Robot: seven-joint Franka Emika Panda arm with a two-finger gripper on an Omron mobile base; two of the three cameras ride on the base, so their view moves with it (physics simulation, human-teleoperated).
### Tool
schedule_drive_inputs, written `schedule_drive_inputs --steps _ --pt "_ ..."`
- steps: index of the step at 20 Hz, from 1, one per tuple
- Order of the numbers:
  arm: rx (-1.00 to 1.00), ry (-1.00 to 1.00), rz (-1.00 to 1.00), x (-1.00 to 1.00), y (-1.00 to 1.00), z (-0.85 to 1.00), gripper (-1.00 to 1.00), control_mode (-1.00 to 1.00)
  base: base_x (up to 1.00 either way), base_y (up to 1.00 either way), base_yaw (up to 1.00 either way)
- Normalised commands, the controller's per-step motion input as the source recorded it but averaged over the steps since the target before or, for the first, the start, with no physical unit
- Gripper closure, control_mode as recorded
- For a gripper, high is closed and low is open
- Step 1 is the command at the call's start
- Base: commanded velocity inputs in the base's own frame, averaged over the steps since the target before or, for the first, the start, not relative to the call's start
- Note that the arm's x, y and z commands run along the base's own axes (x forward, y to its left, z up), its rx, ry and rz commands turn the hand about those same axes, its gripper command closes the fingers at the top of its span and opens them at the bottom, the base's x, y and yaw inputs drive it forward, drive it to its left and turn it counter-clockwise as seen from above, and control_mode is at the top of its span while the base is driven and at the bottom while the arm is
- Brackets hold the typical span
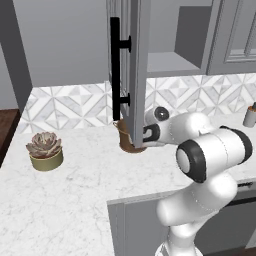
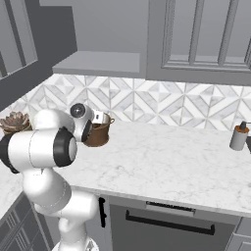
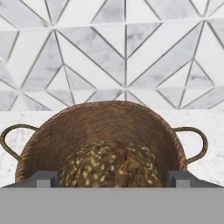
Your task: Open the cabinet, pick up the bread from the cabinet and place it in the basket. Then move the basket to the dining counter.
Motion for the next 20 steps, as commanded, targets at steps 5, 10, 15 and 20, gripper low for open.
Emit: schedule_drive_inputs --steps 5,10,15,20 --pt "0.02 0.01 0.0 0.21 0.13 -0.08 1.0 -1.0 0.0 0.0 0.0" --pt "0.02 0.01 0.0 0.28 0.13 -0.11 1.0 -1.0 0.0 0.0 0.0" --pt "0.0 0.03 0.0 0.06 0.04 -0.29 1.0 -1.0 0.0 0.0 0.0" --pt "0.0 0.01 0.0 0.25 0.05 -0.18 1.0 -1.0 0.0 0.0 0.0"
